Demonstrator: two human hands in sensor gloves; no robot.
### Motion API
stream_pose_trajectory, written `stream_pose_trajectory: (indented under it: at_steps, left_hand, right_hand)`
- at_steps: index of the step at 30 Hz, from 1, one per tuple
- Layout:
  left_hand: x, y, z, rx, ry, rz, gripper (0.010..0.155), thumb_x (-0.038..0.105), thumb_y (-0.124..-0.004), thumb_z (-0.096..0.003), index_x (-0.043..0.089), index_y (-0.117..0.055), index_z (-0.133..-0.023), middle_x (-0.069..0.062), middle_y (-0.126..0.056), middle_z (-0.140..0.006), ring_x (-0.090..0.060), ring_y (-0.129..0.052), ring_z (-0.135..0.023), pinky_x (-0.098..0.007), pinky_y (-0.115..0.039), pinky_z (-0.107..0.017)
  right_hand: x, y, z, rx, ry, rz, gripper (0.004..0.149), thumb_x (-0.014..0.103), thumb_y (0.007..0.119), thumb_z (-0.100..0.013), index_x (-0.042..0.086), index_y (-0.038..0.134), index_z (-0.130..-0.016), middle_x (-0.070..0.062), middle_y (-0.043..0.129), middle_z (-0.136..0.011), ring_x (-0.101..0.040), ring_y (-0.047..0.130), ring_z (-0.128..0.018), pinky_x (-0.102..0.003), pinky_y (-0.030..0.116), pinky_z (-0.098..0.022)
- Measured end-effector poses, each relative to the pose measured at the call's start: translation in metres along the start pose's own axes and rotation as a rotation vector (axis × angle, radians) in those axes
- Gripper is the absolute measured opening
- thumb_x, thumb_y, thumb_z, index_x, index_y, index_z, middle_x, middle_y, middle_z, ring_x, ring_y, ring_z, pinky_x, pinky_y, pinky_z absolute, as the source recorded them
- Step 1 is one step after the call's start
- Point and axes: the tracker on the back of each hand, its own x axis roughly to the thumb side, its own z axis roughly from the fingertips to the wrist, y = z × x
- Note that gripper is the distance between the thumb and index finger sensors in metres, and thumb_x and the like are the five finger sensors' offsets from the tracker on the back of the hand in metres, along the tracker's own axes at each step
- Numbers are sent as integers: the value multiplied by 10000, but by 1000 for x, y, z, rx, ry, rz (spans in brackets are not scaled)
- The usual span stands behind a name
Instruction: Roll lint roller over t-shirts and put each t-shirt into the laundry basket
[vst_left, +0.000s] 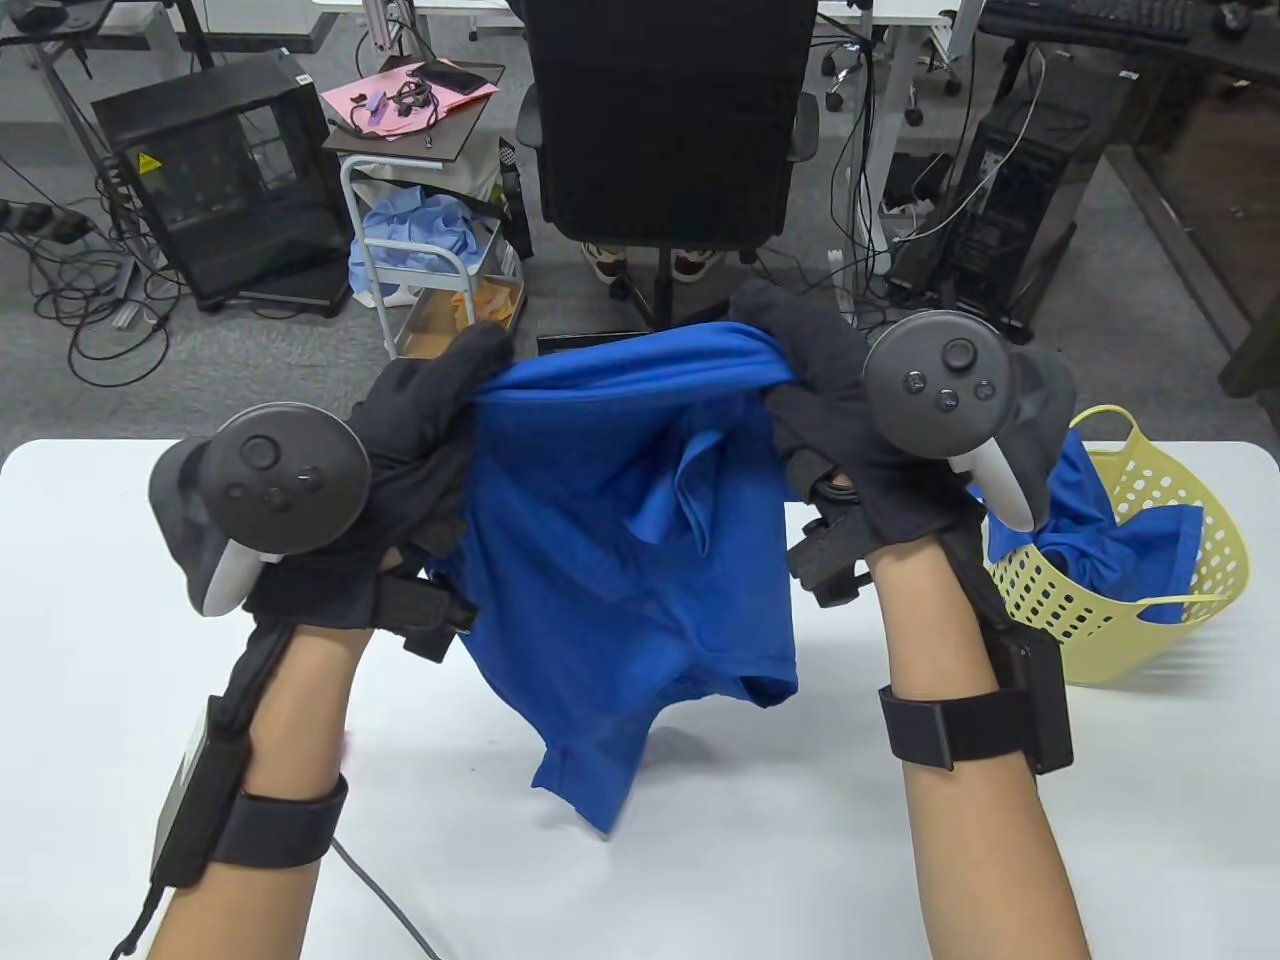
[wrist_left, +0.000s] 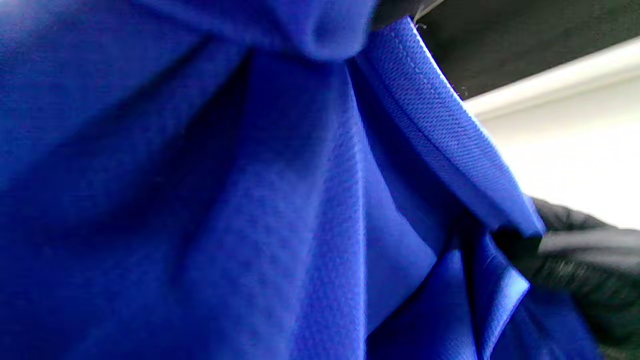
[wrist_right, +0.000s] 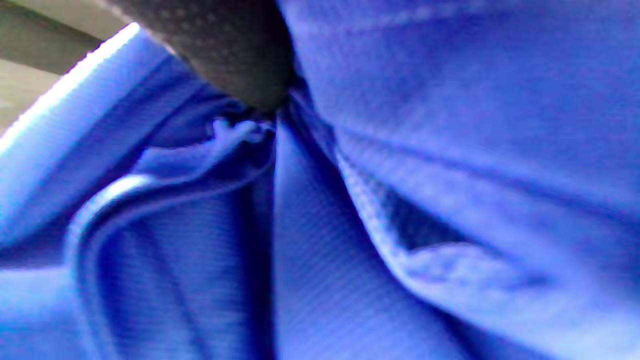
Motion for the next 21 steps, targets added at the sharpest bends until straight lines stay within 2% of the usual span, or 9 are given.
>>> stream_pose_trajectory:
  at_steps: [3, 7, 12, 13, 14, 15, 17, 19, 21]
  left_hand:
    - [5, -8, -4, -111, -11, 74, 433, 377, -731, -551, 252, -728, -965, -15, -856, -704, -83, -960, -327, -271, -879, -276]
    - [14, -3, -8, -57, 4, -106, 381, 499, -881, -490, 236, -811, -757, 37, -847, -611, -49, -947, -331, -268, -889, -281]
    - [28, -11, -16, -73, -43, -95, 415, 596, -853, -457, 218, -859, -628, 25, -815, -803, -178, -992, -610, -389, -882, -490]
    - [31, -14, -17, -66, -55, -77, 428, 595, -859, -449, 218, -857, -651, 13, -813, -823, -190, -1000, -609, -393, -883, -490]
    - [35, -18, -18, -72, -75, -62, 482, 607, -852, -441, 235, -830, -748, -31, -823, -795, -158, -1009, -538, -364, -897, -454]
    - [37, -21, -19, -93, -83, -51, 645, 630, -836, -435, 273, -699, -955, 20, -848, -729, -105, -1014, -467, -328, -913, -411]
    - [42, -31, -21, -158, -74, 23, 787, 631, -834, -433, 268, -574, -1081, 49, -869, -632, -75, -990, -363, -322, -911, -356]
    - [45, -34, -22, -157, -66, 35, 715, 568, -830, -476, 197, -624, -1051, 57, -885, -577, -72, -983, -307, -322, -909, -315]
    - [48, -31, -22, -138, -58, -48, 474, 450, -820, -537, 176, -798, -923, 65, -901, -522, -66, -980, -263, -320, -909, -285]
  right_hand:
    - [2, 7, -1, 30, -8, 21, 451, 280, 718, -573, 446, 603, -976, 5, 832, -961, -227, 916, -683, -365, 839, -499]
    - [-3, 9, -3, 95, -32, -12, 405, 363, 739, -569, 417, 647, -959, 16, 856, -898, -204, 911, -643, -342, 840, -479]
    - [9, 12, -5, 106, -90, -62, 428, 423, 738, -493, 337, 737, -912, 38, 906, -793, -200, 923, -584, -340, 842, -445]
    - [14, 13, -5, 122, -99, -43, 426, 429, 734, -493, 345, 736, -911, 42, 901, -797, -198, 919, -592, -341, 839, -452]
    - [18, 15, -4, 132, -109, -28, 423, 434, 732, -493, 352, 737, -909, 46, 898, -799, -200, 915, -599, -343, 836, -458]
    - [24, 17, -4, 138, -127, -7, 421, 437, 734, -493, 353, 742, -906, 46, 896, -801, -202, 913, -604, -346, 834, -462]
    - [37, 22, -2, 142, -168, 25, 420, 441, 735, -493, 358, 741, -905, 51, 891, -807, -197, 912, -610, -343, 835, -467]
    - [44, 24, 0, 125, -175, 42, 429, 422, 750, -496, 290, 750, -904, 34, 897, -800, -207, 913, -609, -350, 835, -468]
    - [41, 25, 0, 122, -174, 140, 428, 423, 767, -495, 334, 726, -912, 54, 890, -817, -184, 916, -623, -330, 844, -478]
